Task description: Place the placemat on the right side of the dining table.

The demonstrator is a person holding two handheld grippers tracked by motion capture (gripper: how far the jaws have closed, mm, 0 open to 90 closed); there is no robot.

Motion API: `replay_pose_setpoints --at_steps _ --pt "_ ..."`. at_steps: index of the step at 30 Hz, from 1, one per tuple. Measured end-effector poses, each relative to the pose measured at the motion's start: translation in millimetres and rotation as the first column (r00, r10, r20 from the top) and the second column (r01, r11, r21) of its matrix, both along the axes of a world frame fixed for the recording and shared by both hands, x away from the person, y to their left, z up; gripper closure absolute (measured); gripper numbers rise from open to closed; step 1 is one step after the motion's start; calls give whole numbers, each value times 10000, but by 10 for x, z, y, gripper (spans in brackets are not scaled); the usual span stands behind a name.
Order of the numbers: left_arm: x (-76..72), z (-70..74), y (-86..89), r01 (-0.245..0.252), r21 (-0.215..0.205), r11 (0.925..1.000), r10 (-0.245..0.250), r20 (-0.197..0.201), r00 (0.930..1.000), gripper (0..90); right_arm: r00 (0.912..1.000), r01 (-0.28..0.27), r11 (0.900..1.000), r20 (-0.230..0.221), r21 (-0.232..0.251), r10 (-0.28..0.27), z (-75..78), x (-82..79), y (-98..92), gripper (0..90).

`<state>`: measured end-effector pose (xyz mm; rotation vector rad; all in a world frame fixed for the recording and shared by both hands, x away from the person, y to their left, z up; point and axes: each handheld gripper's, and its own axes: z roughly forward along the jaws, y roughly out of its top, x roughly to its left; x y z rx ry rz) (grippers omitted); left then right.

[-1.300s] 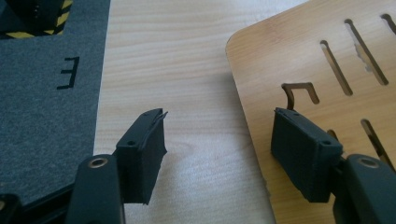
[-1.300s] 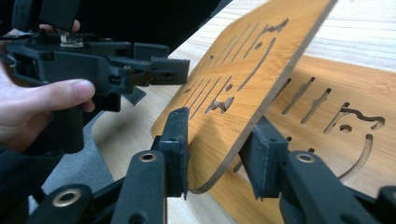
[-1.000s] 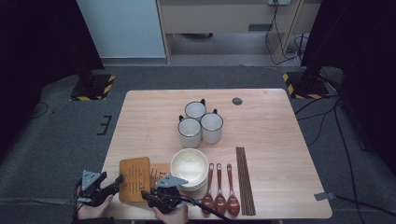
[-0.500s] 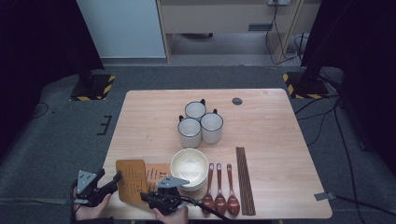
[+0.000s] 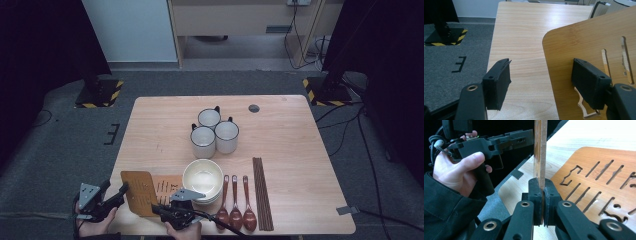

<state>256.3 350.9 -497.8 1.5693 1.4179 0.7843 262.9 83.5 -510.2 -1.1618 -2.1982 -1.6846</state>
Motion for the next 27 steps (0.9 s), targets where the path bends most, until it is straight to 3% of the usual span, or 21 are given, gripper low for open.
replay_pose_setpoints --at_steps 8,12,21,27 --pt "1 2 2 -20 -71 10000 20 47 10000 298 9989 216 9998 408 30 -217 80 2 -49 872" --pt "6 -4 2 -23 -49 10000 23 -3 10000 292 9959 397 9992 817 -10 -395 141 -3 -85 872" --pt "31 -44 7 -85 45 10000 87 -318 9995 276 9917 652 9975 1093 288 -680 281 27 -186 872" --pt "62 -92 7 -138 149 9998 149 -753 9971 262 9886 797 9958 1245 445 -847 391 73 -249 872"
